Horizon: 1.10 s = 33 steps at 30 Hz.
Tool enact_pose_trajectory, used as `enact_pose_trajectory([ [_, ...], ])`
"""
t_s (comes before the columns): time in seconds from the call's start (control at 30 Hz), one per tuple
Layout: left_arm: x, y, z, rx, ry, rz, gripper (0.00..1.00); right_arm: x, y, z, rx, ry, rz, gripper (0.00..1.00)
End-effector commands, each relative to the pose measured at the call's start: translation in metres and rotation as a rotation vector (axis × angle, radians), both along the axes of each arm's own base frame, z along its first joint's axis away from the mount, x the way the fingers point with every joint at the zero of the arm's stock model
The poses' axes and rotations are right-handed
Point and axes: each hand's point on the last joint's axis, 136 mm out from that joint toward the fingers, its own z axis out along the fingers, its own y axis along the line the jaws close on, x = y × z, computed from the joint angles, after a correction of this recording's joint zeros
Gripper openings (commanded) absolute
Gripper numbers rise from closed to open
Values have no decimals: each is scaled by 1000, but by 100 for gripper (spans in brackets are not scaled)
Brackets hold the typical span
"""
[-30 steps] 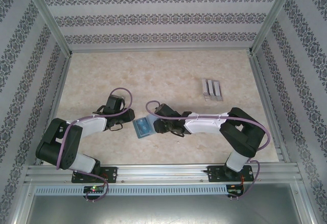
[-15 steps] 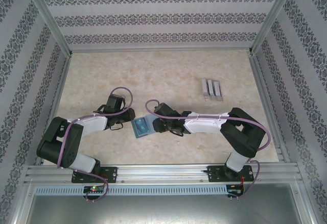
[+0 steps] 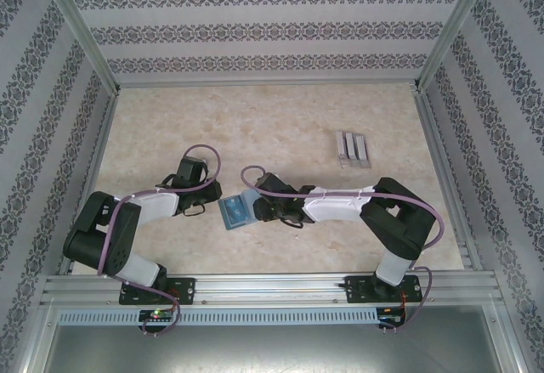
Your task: Put the credit cards into the card holder
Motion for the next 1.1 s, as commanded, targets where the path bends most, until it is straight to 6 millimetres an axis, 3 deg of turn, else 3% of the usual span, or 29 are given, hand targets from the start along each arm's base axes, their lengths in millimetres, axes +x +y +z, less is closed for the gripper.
enact_pose_trajectory([
  [0.0,-21,-21,-16,-96,80,-70,5,-3,13,3,32,7,18,30],
  [0.1,-21,-24,-15,-119,73,-71,0,-2,16,6,30,-3,27,29],
  [0.33,-21,-22,-14,-104,68,-67,0,1,22,16,61,-29,26,27],
  [0.57,-21,-23,-13,-107,70,-72,0,3,42,21,123,-14,38,26],
  [1.07,-22,-20,-12,-89,74,-66,0,2,62,27,186,-5,64,33],
])
